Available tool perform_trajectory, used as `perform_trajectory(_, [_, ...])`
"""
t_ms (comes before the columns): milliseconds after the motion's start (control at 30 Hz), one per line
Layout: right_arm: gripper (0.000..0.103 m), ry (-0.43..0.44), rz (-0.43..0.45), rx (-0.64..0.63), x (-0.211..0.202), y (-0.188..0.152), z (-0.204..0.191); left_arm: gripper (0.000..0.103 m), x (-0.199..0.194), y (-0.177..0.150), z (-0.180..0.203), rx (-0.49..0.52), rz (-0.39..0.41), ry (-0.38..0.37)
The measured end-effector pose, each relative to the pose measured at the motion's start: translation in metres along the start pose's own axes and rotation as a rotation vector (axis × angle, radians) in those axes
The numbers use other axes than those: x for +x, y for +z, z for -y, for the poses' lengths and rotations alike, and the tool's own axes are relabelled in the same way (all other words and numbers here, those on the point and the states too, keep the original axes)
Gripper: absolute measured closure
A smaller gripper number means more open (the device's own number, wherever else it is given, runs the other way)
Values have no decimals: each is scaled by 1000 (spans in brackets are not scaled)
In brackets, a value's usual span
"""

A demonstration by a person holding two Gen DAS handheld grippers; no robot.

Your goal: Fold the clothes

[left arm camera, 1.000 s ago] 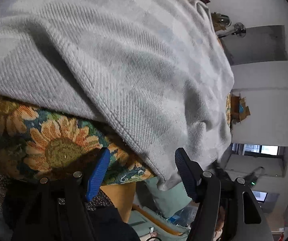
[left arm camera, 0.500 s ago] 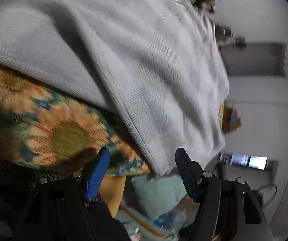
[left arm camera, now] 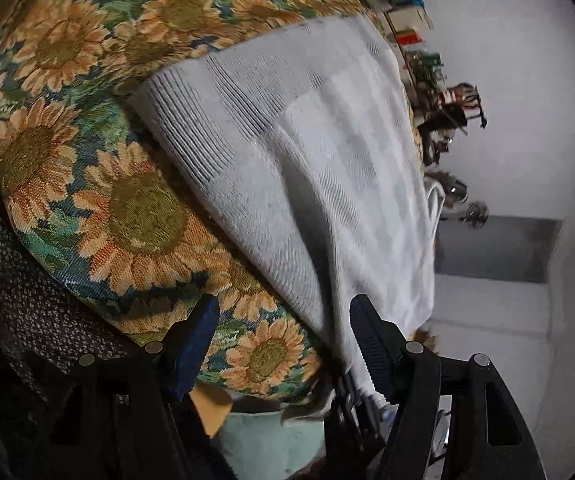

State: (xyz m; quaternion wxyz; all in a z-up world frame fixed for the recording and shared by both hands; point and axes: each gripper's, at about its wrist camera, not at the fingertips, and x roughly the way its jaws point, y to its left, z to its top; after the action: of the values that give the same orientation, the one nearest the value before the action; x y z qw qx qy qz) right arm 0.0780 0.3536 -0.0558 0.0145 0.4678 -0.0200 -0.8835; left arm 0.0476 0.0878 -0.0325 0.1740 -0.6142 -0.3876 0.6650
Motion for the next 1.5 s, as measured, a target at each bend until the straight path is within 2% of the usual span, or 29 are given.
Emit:
perform_trajectory(100, [97, 133, -84, 22, -5, -19, -7, 35, -12, 4, -6, -3, 61, 34])
perform_trajectory(167, [96, 215, -136, 25, -8, -35, -15, 35, -7, -5, -3, -1, 97, 64])
perform_trajectory(267, [96, 251, -136, 89, -10, -41, -11, 35, -9, -7, -1, 3, 125, 110])
perform_trajectory(333, [97, 270, -137, 123, -11, -45, -10, 35, -14, -2, -4, -6, 120, 113])
perform_trajectory(500, [96, 253, -133, 77, -9, -39, -14, 37, -18, 5, -19, -71, 171, 113])
perform_trajectory(533, [95, 255, -128, 72, -8, -36, -12, 49, -19, 6, -23, -85, 185, 112])
perform_trajectory(600, [95, 253, -126, 61, -6, -33, -13, 64, -19, 8, -28, -106, 210, 106])
perform_trajectory(733, [94, 255, -132, 81, -2, -32, -9, 94, -16, 9, -24, -66, 206, 56])
perform_trajectory(833, [93, 251, -151, 82, 1, -33, -10, 95, -29, 9, -28, -12, 220, 25])
perform_trajectory(933, [92, 246, -175, 74, 2, -36, -12, 96, -49, 1, -45, -5, 240, 24])
perform_trajectory(1233, [93, 236, -212, 71, 5, -41, -12, 98, -56, -12, -95, -79, 185, 54])
perform_trajectory(1367, [93, 231, -187, 64, -5, -36, -5, 98, -64, -13, -68, 1, 212, 82])
perform_trajectory(1500, [93, 225, -139, 74, -17, -23, 8, 98, -68, -7, -42, 38, 238, 73])
